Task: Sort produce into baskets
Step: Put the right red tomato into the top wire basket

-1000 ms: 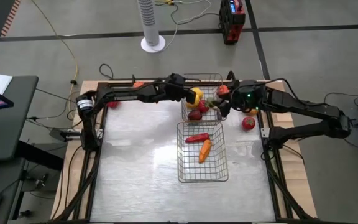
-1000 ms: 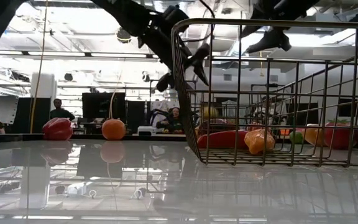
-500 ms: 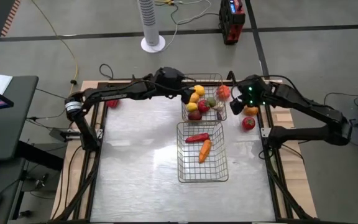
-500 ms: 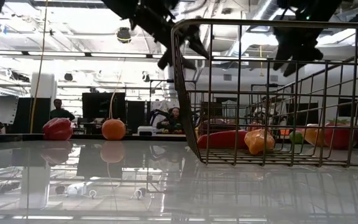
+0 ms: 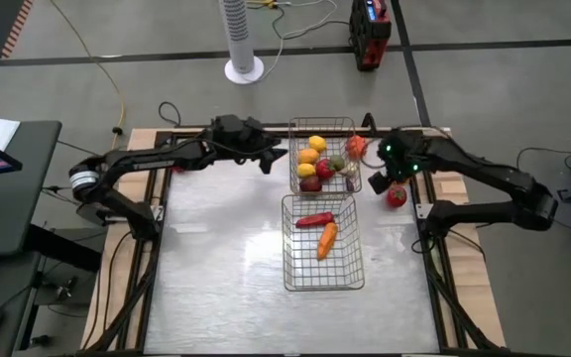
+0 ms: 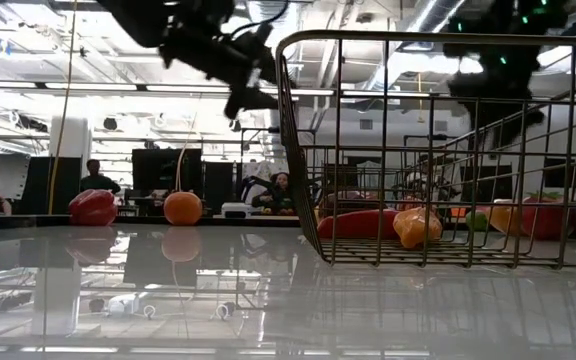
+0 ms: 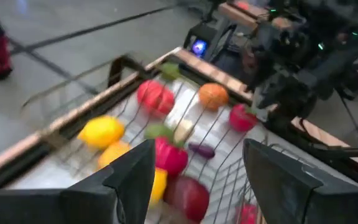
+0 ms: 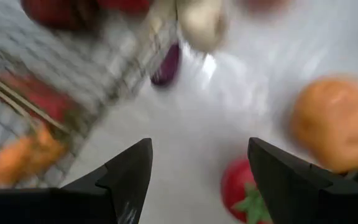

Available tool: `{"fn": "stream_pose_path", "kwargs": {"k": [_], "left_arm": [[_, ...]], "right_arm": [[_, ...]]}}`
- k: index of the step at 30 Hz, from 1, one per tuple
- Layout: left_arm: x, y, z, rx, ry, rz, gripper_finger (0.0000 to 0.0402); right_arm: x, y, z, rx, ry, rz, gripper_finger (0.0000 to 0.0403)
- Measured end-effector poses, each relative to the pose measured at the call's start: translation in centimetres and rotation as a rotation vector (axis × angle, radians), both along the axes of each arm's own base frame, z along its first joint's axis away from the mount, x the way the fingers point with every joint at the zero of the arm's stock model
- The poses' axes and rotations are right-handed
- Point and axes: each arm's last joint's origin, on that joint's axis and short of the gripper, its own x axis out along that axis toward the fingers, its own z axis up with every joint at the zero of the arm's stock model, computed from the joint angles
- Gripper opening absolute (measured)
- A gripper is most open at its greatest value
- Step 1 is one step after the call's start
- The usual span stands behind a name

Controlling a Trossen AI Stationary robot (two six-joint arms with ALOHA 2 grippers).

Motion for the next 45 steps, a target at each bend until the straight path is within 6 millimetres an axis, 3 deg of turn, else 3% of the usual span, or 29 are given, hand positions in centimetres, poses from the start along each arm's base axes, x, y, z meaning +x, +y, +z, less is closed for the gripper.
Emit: {"fn": "stream_pose_path", "kwargs": {"k": [6, 11, 17, 23, 31, 36, 45], "left_arm": [[-3.2, -1.4, -0.1, 0.013, 0.038, 0.047, 0.0226], [-5.0, -1.8, 0.2, 0.049, 0.095, 0.143, 0.0226], [-6.1, -1.7, 1.2, 0.044, 0.063, 0.171, 0.0226], [-6.5, -1.0, 1.6, 0.048, 0.03, 0.205, 0.0226], [-6.6, -0.7, 1.8, 0.048, 0.011, 0.222, 0.0226], [-6.5, -0.7, 1.9, 0.041, -0.009, 0.217, 0.0226], [-6.5, -0.7, 1.9, 0.056, -0.005, 0.212, 0.0226]], "right_arm": [[-0.8, 1.1, -3.9, 0.096, 0.113, -0.032, 0.0291], [-1.7, 1.5, -4.5, 0.034, 0.253, -0.109, 0.0291], [-2.0, 1.2, -4.5, 0.019, 0.274, -0.101, 0.0294], [-2.5, 0.9, -4.6, 0.049, 0.292, -0.156, 0.0327], [-3.3, 0.8, -6.8, 0.113, 0.279, -0.215, 0.0396], [-3.0, 0.4, -7.8, 0.145, 0.196, -0.286, 0.0382], [-1.7, -0.8, -9.1, 0.153, 0.21, -0.303, 0.0363]]}}
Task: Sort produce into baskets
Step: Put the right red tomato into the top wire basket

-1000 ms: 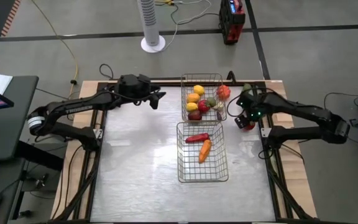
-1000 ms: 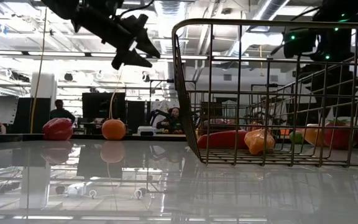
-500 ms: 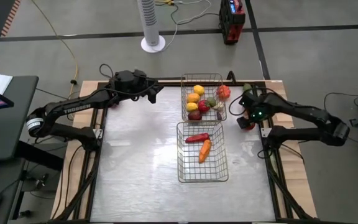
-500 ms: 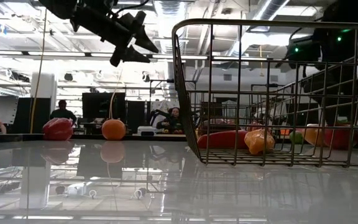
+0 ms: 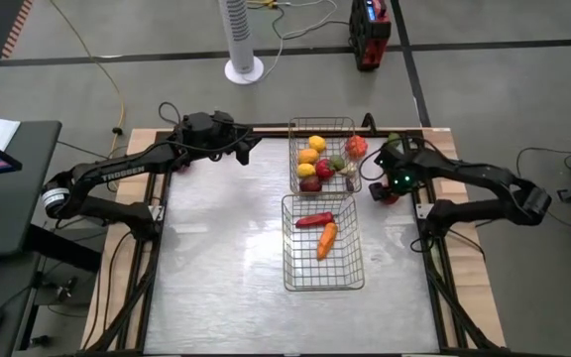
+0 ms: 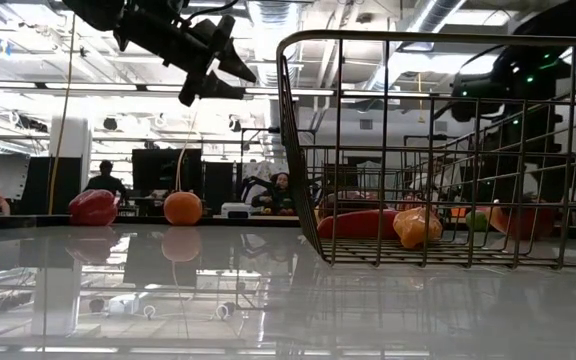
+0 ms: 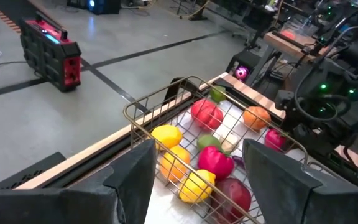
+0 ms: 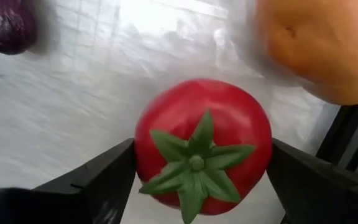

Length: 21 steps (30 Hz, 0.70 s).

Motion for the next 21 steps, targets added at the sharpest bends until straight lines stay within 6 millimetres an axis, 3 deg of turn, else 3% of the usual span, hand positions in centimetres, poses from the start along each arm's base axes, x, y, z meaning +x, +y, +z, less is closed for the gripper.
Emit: {"fn": "stream_pose_path", "kwargs": {"k": [3, 7, 13, 21], "left_arm": [[0.0, 0.0, 0.0, 0.0, 0.001, 0.0, 0.0226], [0.0, 0.0, 0.0, -0.006, -0.003, -0.004, 0.0226], [0.0, 0.1, 0.3, 0.011, -0.031, 0.007, 0.0226], [0.0, 0.4, 0.8, 0.06, -0.064, 0.107, 0.0226]], "right_arm": [[0.2, 0.0, -0.2, 0.027, 0.011, 0.005, 0.0353], [0.8, -0.2, 1.2, 0.009, -0.024, 0.02, 0.0334], [1.5, -1.2, 5.6, -0.114, -0.137, 0.0, 0.0332], [3.1, -2.4, 12.9, -0.329, -0.344, 0.048, 0.0333]]}}
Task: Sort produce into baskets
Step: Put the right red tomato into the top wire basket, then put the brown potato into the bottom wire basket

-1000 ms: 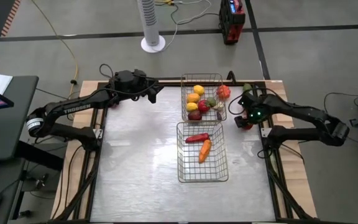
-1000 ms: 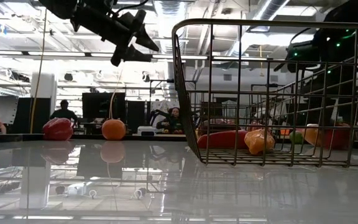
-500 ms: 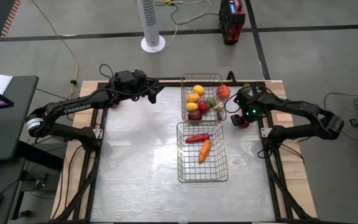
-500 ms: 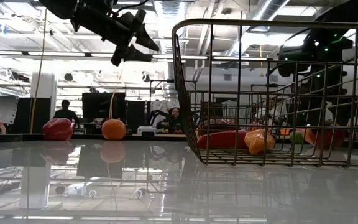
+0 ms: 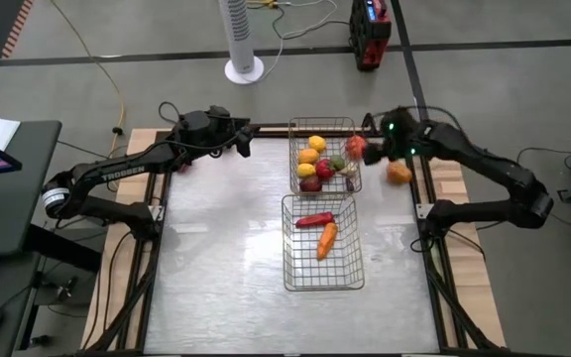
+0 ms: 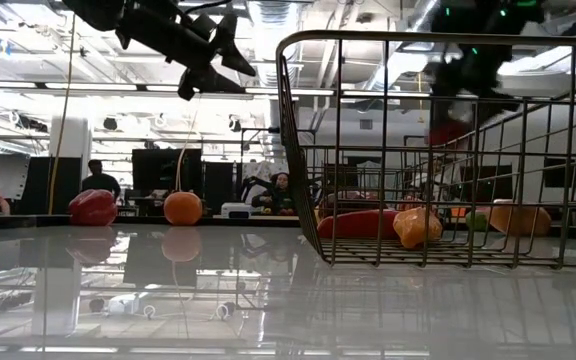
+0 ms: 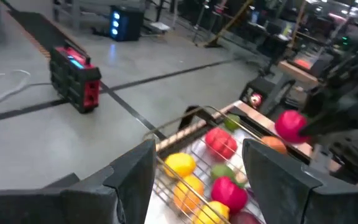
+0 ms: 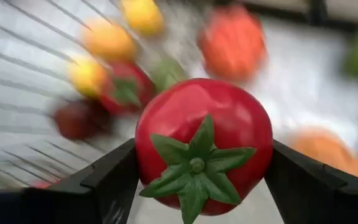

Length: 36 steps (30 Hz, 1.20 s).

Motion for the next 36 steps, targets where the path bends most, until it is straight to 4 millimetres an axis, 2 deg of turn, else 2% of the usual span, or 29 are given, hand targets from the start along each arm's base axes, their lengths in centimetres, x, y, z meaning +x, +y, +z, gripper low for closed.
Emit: {"fn": "stream_pose_path", "kwargs": {"k": [3, 6, 11, 14, 18, 24, 29, 32, 36], "left_arm": [[0.0, 0.0, 0.0, 0.006, 0.004, 0.006, 0.0226], [0.0, 0.0, 0.0, 0.018, 0.014, 0.003, 0.0226], [0.0, 0.0, 0.0, 0.018, 0.013, 0.003, 0.0226], [0.0, 0.0, 0.0, 0.015, 0.014, -0.001, 0.0226], [0.0, 0.0, 0.0, 0.016, 0.016, -0.004, 0.0226], [0.0, 0.0, 0.0, 0.024, 0.023, -0.007, 0.0226], [0.0, 0.0, 0.0, 0.025, 0.023, -0.005, 0.0226], [0.0, 0.0, 0.0, 0.026, 0.024, -0.001, 0.0226], [0.0, 0.0, 0.0, 0.026, 0.024, 0.0, 0.0226]], "right_arm": [[1.5, -0.4, 2.0, -0.112, -0.172, 0.107, 0.0342], [2.9, -0.6, 2.9, -0.177, -0.304, 0.182, 0.0358], [4.5, -0.9, 1.8, -0.117, -0.308, 0.242, 0.0392], [4.7, -1.1, 1.0, -0.055, -0.292, 0.257, 0.0393], [3.7, -1.7, 0.5, -0.049, -0.208, 0.247, 0.039], [-0.1, -3.0, -1.0, 0.017, 0.086, 0.117, 0.0388], [-2.7, -4.6, -2.6, 0.149, 0.242, 0.017, 0.0382], [-3.0, -5.5, -3.7, 0.202, 0.311, 0.057, 0.0378], [-2.3, -6.1, -5.6, 0.268, 0.423, 0.202, 0.0376]]}}
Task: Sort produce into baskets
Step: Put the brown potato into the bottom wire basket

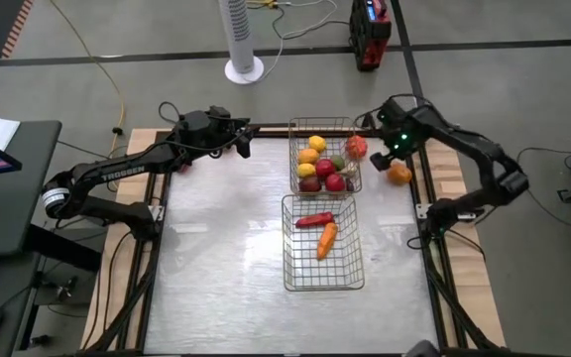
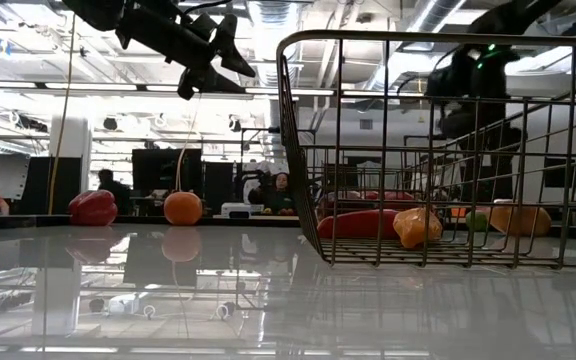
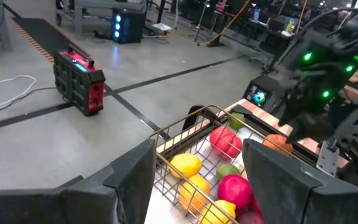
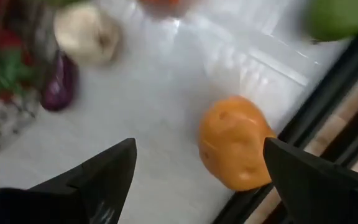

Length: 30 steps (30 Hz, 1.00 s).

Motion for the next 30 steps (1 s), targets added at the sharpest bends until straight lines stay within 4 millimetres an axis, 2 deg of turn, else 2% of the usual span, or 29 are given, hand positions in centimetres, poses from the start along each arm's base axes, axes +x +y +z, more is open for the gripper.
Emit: {"fn": "stream_pose_path", "kwargs": {"k": [5, 10, 17, 30], "left_arm": [[0.0, 0.0, 0.0, -0.004, -0.003, 0.001, 0.0226], [0.0, 0.0, 0.0, -0.005, -0.002, 0.001, 0.0226], [0.0, 0.0, 0.0, -0.008, 0.001, 0.002, 0.0226], [-0.1, -0.1, -0.6, -0.027, 0.062, -0.001, 0.0226]], "right_arm": [[0.9, -0.4, -2.2, 0.061, 0.181, 0.156, 0.0376], [1.0, -1.0, -3.1, 0.077, 0.236, 0.236, 0.0377], [0.7, -1.7, -3.8, 0.102, 0.235, 0.224, 0.037], [1.4, -2.5, -7.0, 0.2, 0.339, 0.184, 0.0347]]}}
